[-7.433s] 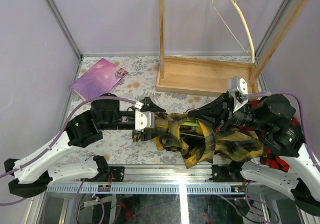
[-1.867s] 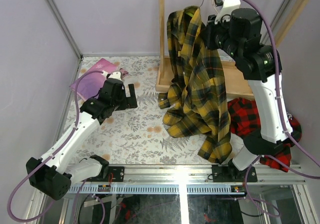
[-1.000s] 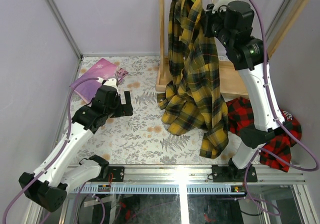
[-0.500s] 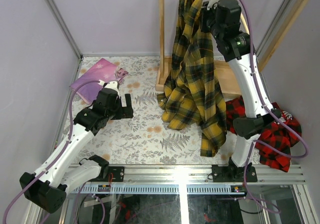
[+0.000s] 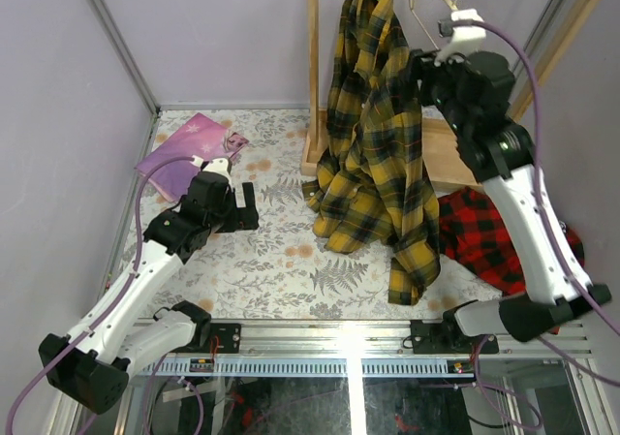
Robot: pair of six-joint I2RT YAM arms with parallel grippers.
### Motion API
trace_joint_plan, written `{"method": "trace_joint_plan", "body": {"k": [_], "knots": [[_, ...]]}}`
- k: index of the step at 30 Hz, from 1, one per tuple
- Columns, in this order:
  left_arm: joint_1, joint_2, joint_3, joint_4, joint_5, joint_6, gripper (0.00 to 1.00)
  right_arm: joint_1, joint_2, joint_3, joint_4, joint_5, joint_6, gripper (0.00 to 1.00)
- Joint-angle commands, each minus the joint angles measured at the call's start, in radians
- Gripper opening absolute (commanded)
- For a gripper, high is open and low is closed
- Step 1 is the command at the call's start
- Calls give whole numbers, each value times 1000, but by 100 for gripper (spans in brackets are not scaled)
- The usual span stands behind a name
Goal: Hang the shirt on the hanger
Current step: Place the hanger on the clothesline, then adjust the shirt at the center of the board.
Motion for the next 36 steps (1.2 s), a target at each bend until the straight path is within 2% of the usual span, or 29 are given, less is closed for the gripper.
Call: {"method": "trace_joint_plan", "body": {"k": [1,6,8,12,17,21,23,24,28,30,36], "knots": [[5,10,-7,52,-8,-2,100,-3,-185,-157,86,-63,25,74],[5,14,-7,52,-9,-2,100,-4,-346,-386,45,-60,116,80],[4,14,-7,53,-10,-3,100,-3,-399,-473,12,-36,182,89],[4,17,-7,55,-9,-2,100,-4,-489,-640,-49,-5,292,99],[5,9,-2,63,-7,-1,100,-4,-580,-793,-113,8,401,99],[5,-8,-10,68,-9,-1,100,-5,-674,-934,-81,-122,402,99],[4,-12,-11,68,-8,-1,100,-3,-737,-1004,-85,-139,467,99],[4,-12,-11,68,-9,1,100,-4,-781,-1057,-89,-92,545,99],[6,-22,-9,70,-3,4,100,-4,-965,-1326,50,0,718,99],[4,-29,-11,70,-1,5,100,-2,-987,-1406,76,36,741,99],[5,-36,-17,75,1,6,100,1,-1027,-1620,332,9,714,99]]}}
